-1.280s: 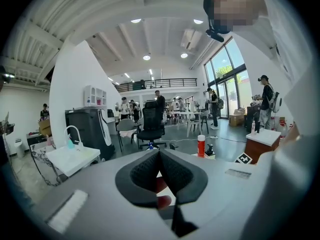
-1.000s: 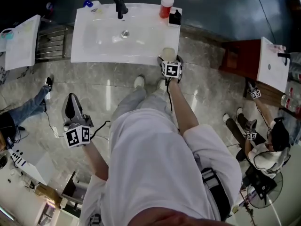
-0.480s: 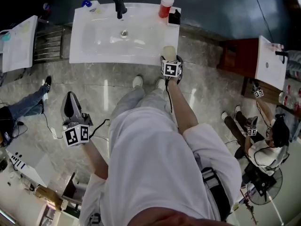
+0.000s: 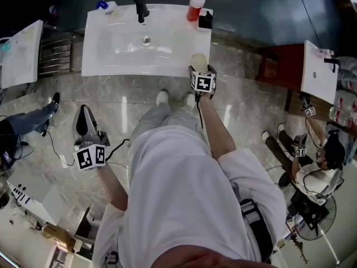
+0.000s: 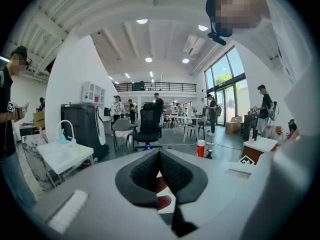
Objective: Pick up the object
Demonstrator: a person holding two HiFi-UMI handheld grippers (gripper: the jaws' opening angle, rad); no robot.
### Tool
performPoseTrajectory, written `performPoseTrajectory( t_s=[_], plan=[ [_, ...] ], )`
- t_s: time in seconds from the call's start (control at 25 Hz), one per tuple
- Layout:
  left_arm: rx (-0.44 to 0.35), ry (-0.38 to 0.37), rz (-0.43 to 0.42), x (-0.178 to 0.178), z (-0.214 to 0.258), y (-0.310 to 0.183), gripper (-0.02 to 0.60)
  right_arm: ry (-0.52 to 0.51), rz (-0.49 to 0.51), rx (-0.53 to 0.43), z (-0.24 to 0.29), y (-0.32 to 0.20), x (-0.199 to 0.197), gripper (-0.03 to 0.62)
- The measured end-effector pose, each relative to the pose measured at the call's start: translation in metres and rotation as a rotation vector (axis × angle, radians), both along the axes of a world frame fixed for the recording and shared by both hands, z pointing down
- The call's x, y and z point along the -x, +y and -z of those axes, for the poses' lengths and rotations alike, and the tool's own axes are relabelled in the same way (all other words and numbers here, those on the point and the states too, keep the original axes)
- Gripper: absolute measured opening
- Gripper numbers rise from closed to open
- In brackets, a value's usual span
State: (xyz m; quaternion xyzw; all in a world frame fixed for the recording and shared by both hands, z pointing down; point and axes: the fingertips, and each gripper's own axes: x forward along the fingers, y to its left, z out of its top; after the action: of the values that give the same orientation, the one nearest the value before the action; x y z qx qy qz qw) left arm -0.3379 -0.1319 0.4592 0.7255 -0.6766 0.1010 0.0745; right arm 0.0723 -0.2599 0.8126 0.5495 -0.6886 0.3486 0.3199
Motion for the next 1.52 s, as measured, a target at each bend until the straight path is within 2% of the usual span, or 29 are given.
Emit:
performPoseTrajectory(
  t_s=[0.52,0.84,1.24,1.52],
  plan=[
    [-0.071,0.015,-0.100,-0.031,0.014,-0.021,-0.002,-0.138,0.081,-0.263,0.122,-0.024,0.037,0.383],
    [-0.116,0.027,-0.173,-0.059,0.024,-0.036,-0.002,-0.241,0.094,-0.435,0.222,-0.015,0.036,0.383],
    [-0.196,0.049,-0.265,-0.098,0.053,-0.054,-0.002,-0.274,0.165,-0.674,0.336,0.001,0.029,0.383],
    [-0.235,0.076,-0.340,-0.131,0.084,-0.065,-0.002,-0.261,0.200,-0.818,0.403,0.014,0.020,0.382]
  ],
)
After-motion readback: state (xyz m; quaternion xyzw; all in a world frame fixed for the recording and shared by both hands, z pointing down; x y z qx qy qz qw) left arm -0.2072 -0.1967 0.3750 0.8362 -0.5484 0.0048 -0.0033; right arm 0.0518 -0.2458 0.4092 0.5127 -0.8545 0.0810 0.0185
